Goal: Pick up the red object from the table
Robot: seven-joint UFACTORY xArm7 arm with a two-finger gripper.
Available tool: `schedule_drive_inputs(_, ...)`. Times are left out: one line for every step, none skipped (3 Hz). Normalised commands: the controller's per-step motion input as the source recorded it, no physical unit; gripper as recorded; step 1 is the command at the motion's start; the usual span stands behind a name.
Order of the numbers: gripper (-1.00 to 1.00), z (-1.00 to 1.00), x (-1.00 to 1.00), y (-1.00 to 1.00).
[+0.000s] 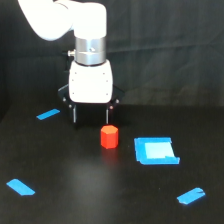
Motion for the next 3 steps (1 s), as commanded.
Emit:
schedule_drive_inputs(0.99, -0.22, 0.65, -0.71)
schedule_drive_inputs(0.98, -0.2, 0.25, -0.69)
schedule_drive_inputs(1.0, -0.11, 0.11, -0.54)
